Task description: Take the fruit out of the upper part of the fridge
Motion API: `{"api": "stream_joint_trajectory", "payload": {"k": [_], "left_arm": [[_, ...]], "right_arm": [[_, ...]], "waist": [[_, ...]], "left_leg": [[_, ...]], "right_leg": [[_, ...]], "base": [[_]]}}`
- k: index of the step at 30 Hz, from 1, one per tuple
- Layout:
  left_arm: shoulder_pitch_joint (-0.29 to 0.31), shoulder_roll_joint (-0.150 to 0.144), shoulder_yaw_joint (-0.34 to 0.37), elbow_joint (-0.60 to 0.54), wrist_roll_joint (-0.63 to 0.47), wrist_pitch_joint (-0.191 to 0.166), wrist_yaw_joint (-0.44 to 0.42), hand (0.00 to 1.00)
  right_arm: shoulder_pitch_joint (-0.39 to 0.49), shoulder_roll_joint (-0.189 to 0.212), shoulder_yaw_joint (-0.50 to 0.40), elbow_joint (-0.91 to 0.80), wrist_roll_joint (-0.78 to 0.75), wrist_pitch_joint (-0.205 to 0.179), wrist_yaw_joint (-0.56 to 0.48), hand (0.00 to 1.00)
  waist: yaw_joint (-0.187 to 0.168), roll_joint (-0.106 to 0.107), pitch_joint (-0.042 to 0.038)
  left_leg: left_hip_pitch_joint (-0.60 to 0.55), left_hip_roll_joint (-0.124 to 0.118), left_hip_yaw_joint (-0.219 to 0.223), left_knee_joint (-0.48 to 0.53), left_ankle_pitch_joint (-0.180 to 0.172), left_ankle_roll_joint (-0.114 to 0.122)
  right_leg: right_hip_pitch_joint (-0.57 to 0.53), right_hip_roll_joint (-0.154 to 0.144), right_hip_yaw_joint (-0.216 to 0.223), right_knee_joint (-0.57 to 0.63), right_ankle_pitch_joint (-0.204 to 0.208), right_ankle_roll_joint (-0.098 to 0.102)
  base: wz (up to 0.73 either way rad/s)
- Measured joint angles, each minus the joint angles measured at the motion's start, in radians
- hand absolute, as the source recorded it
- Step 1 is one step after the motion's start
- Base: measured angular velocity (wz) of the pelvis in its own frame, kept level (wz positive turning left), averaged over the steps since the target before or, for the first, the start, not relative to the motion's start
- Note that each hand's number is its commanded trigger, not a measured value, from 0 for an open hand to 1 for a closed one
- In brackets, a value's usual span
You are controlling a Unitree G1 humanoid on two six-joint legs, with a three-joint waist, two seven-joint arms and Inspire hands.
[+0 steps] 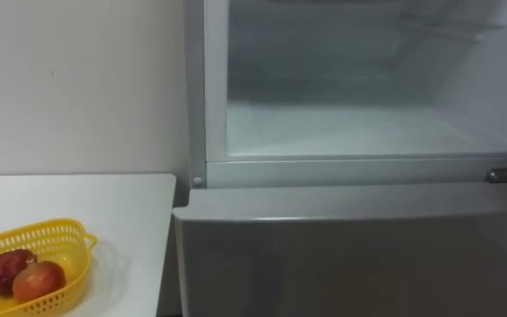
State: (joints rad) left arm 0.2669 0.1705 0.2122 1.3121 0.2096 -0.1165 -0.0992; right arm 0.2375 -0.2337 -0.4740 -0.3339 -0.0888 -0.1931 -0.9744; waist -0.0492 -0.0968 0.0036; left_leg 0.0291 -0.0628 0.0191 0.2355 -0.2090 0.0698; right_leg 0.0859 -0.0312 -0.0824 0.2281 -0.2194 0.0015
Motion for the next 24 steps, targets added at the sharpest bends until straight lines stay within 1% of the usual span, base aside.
{"api": "stream_joint_trajectory", "payload": {"k": [2, 5, 7, 8, 9, 10, 11, 12, 13, 14, 15, 16, 17, 18, 21, 22, 24], "left_arm": [[0.001, 0.0, -0.003, 0.001, -0.003, 0.004, -0.004, 0.0], [0.002, 0.0, -0.01, -0.005, -0.002, 0.011, -0.023, 0.0], [0.001, 0.001, -0.014, -0.016, -0.001, 0.018, -0.033, 0.0], [0.001, 0.003, -0.022, -0.02, -0.001, 0.02, -0.035, 0.0], [0.0, 0.007, -0.032, -0.025, -0.001, 0.025, -0.039, 0.0], [0.0, 0.01, -0.037, -0.027, -0.002, 0.027, -0.04, 0.0], [0.002, 0.015, -0.051, -0.034, -0.001, 0.033, -0.041, 0.0], [0.005, 0.017, -0.061, -0.045, 0.0, 0.045, -0.042, 0.0], [0.014, 0.017, -0.07, -0.065, 0.001, 0.057, -0.044, 0.0], [0.019, 0.017, -0.07, -0.078, 0.001, 0.063, -0.045, 0.0], [0.022, 0.017, -0.07, -0.088, 0.001, 0.068, -0.049, 0.0], [0.022, 0.017, -0.072, -0.091, 0.001, 0.071, -0.05, 0.0], [0.024, 0.017, -0.078, -0.098, 0.0, 0.075, -0.052, 0.0], [0.027, 0.016, -0.084, -0.107, 0.0, 0.084, -0.056, 0.0], [0.03, 0.019, -0.099, -0.12, 0.001, 0.112, -0.07, 0.0], [0.034, 0.019, -0.099, -0.127, 0.0, 0.118, -0.07, 0.0], [0.035, 0.02, -0.104, -0.131, 0.0, 0.123, -0.07, 0.0]], "right_arm": [[0.002, 0.0, 0.001, 0.0, 0.0, 0.001, 0.03, 0.0], [0.001, -0.006, -0.012, 0.0, 0.005, 0.013, 0.124, 0.0], [-0.002, -0.044, -0.01, 0.0, 0.027, 0.022, 0.218, 0.0], [-0.005, -0.056, -0.004, 0.0, 0.027, 0.022, 0.244, 0.0], [-0.017, -0.079, 0.015, 0.0, 0.028, 0.023, 0.293, 0.0], [-0.024, -0.089, 0.025, 0.0, 0.036, 0.023, 0.319, 0.0], [-0.041, -0.098, 0.037, 0.001, 0.062, 0.024, 0.372, 0.0], [-0.058, -0.101, 0.057, 0.0, 0.077, 0.028, 0.418, 0.0], [-0.071, -0.106, 0.088, 0.001, 0.1, 0.035, 0.47, 0.0], [-0.077, -0.109, 0.103, 0.001, 0.114, 0.041, 0.499, 0.0], [-0.083, -0.12, 0.133, 0.009, 0.139, 0.044, 0.567, 0.0], [-0.083, -0.126, 0.146, 0.014, 0.145, 0.047, 0.601, 0.0], [-0.083, -0.131, 0.163, 0.017, 0.155, 0.057, 0.658, 0.0], [-0.088, -0.13, 0.168, 0.018, 0.157, 0.056, 0.68, 0.0], [-0.116, -0.132, 0.168, 0.048, 0.152, 0.062, 0.767, 0.0], [-0.116, -0.122, 0.163, 0.05, 0.148, 0.063, 0.769, 0.0], [-0.116, -0.122, 0.163, 0.053, 0.147, 0.066, 0.796, 0.0]], "waist": [[-0.002, 0.0, 0.0002], [-0.003, 0.0, 0.0003], [-0.003, 0.001, 0.0015], [-0.002, 0.001, 0.0016], [-0.002, 0.001, 0.0016], [-0.002, 0.001, 0.0018], [0.001, 0.002, 0.0042], [0.003, -0.002, 0.003], [0.004, -0.001, 0.0047], [0.004, -0.004, 0.0033], [0.007, -0.004, 0.0039], [0.01, -0.007, 0.0022], [0.013, -0.008, 0.003], [0.017, -0.012, 0.0016], [0.017, -0.02, 0.0018], [0.016, -0.02, 0.0019], [0.01, -0.023, 0.0012]], "left_leg": [[0.0, 0.0, 0.001, 0.001, 0.0, 0.0], [0.002, 0.003, 0.005, 0.002, 0.0, 0.0], [0.001, 0.005, 0.006, 0.002, 0.002, 0.0], [0.001, 0.006, 0.006, 0.002, 0.003, -0.001], [0.001, 0.008, 0.006, 0.001, 0.004, -0.003], [0.001, 0.011, 0.006, 0.001, 0.005, -0.003], [0.001, 0.015, 0.005, 0.0, 0.006, -0.006], [0.001, 0.016, 0.005, -0.002, 0.008, -0.009], [0.0, 0.018, 0.006, -0.004, 0.01, -0.012], [0.0, 0.019, 0.005, -0.004, 0.011, -0.013], [0.0, 0.021, 0.004, -0.005, 0.012, -0.015], [-0.001, 0.022, 0.004, -0.005, 0.012, -0.016], [-0.003, 0.023, 0.002, -0.005, 0.013, -0.017], [-0.004, 0.023, 0.002, -0.005, 0.012, -0.018], [-0.008, 0.025, -0.002, -0.005, 0.012, -0.02], [-0.007, 0.026, -0.002, -0.005, 0.011, -0.02], [-0.004, 0.027, 0.001, -0.004, 0.01, -0.021]], "right_leg": [[0.0, 0.0, 0.0, -0.007, 0.0, 0.0], [0.0, 0.0, 0.001, -0.008, 0.005, -0.001], [0.0, 0.001, 0.0, -0.011, 0.01, -0.003], [0.0, 0.001, -0.001, -0.013, 0.01, -0.003], [0.0, 0.003, -0.002, -0.017, 0.011, -0.004], [0.001, 0.005, -0.003, -0.023, 0.013, -0.005], [0.001, 0.008, -0.003, -0.026, 0.016, -0.007], [0.0, 0.01, -0.003, -0.026, 0.018, -0.011], [0.0, 0.013, -0.003, -0.027, 0.019, -0.013], [-0.001, 0.014, -0.003, -0.028, 0.02, -0.015], [0.0, 0.016, -0.005, -0.034, 0.022, -0.019], [0.002, 0.017, -0.008, -0.04, 0.024, -0.02], [0.003, 0.018, -0.012, -0.042, 0.025, -0.023], [0.003, 0.018, -0.013, -0.043, 0.024, -0.024], [0.009, 0.02, -0.015, -0.044, 0.026, -0.027], [0.011, 0.021, -0.015, -0.044, 0.026, -0.027], [0.012, 0.022, -0.012, -0.044, 0.027, -0.028]], "base": [[-0.04], [-0.07], [-0.02], [0.0], [0.0], [0.0], [0.0], [0.0], [0.0], [0.0], [0.04], [0.09], [0.09], [0.07], [0.0], [-0.03], [-0.07]]}}
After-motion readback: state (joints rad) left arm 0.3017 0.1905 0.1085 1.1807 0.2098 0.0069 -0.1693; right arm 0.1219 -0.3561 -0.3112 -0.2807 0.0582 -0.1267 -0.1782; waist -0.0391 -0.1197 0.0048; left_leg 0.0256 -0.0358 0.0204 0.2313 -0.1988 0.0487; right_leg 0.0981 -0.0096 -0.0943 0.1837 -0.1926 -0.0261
